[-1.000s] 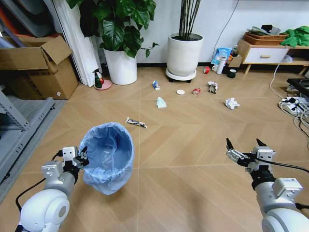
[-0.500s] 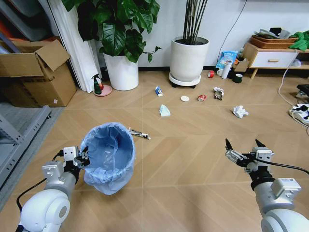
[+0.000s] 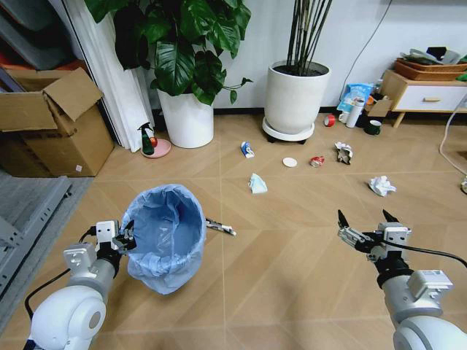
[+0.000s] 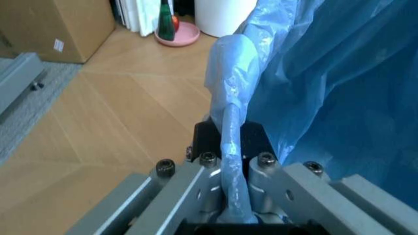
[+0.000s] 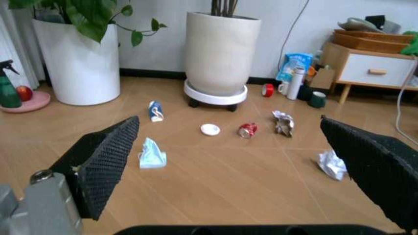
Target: Pick up the trash bin and place the garbage on the floor into it.
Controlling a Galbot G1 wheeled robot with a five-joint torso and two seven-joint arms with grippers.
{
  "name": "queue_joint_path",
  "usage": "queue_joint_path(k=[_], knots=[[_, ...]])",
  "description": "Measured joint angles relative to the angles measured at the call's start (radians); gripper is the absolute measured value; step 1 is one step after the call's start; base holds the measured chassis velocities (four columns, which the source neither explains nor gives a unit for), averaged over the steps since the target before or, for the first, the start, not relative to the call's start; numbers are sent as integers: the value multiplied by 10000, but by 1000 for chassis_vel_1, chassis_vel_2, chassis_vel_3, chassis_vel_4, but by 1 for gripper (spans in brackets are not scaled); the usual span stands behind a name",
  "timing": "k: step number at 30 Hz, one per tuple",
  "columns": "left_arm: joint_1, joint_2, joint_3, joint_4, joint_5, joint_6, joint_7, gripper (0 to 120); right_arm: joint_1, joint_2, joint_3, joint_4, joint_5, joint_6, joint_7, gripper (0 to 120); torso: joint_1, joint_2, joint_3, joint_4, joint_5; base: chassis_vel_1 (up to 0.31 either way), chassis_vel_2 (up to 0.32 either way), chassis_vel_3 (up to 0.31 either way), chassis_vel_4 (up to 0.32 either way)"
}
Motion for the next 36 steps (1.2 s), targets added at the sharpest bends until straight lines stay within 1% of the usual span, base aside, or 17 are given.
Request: queue_joint_path(k=[9,12,14,18,20,22,23,24,26,27,29,30,31,32,34,35,36], knots=[[-19,8,11,55,-1,1,7,0,3,14,-21,-36,-70,9,-33,100,0,0,0,-1,-3,-137,269,132,-269],[-19,8,9,63,0,1,10,0,9,26,-26,-59,-116,34,-58,100,-1,0,0,0,2,-122,270,119,-259],[-14,0,7,70,0,1,11,0,3,26,-37,-63,-128,40,-77,100,-1,0,-1,0,-5,-132,259,126,-265],[-6,-21,-6,77,0,1,9,0,1,-5,-54,-93,-128,33,-70,100,0,0,0,-2,0,-129,248,121,-258],[1,-29,-44,76,-8,3,-10,0,22,-101,-57,-174,-113,-2,-67,100,1,-1,1,-1,-4,-120,221,107,-206],[-52,-9,-51,109,-35,19,-34,0,81,-362,-58,-383,11,-28,-67,100,1,-1,2,1,1,-78,100,72,3],[-52,-9,-51,109,-35,19,-34,0,81,-362,-58,-383,11,-28,-67,100,1,-1,2,1,1,-78,51,52,3],[-109,-5,-49,200,-43,26,-57,0,108,-513,-58,-499,75,-21,-66,100,1,-1,2,0,5,-41,51,52,9],[-228,-29,-23,386,-63,52,-51,0,152,-1112,-58,-818,386,24,-123,100,0,0,-1,-5,0,0,0,0,0],[-228,-29,-23,386,-63,52,-51,0,152,-1112,-58,-818,386,24,-123,100,0,0,-1,-5,0,0,0,0,0],[-271,-37,-22,474,-80,73,-52,0,271,-1788,-63,-1108,632,26,-315,100,-1,0,-1,-2,-3,23,-73,-37,43],[-342,-5,19,538,-126,106,-45,0,349,-2168,-65,-1286,709,29,-509,100,-3,0,-2,1,2,43,-79,-43,44],[-342,-5,19,538,-126,106,-45,0,349,-2168,-65,-1286,709,29,-509,100,-3,0,-2,1,2,43,-79,-43,44],[-363,24,25,570,-144,128,-32,0,465,-2527,-139,-1477,773,24,-593,100,-3,0,-2,-8,1,0,0,0,0],[-289,19,-34,576,-166,140,-22,0,935,-3393,-684,-2017,1031,0,-676,100,-3,0,-2,-4,-4,0,0,0,0],[-222,20,-110,575,-168,140,-32,0,1329,-3954,-1220,-2468,1203,-35,-738,100,-1,0,0,-2,2,0,0,0,0],[-222,20,-110,575,-168,140,-32,0,1329,-3954,-1220,-2468,1203,-35,-738,100,-1,0,0,-2,2,0,0,0,0]])
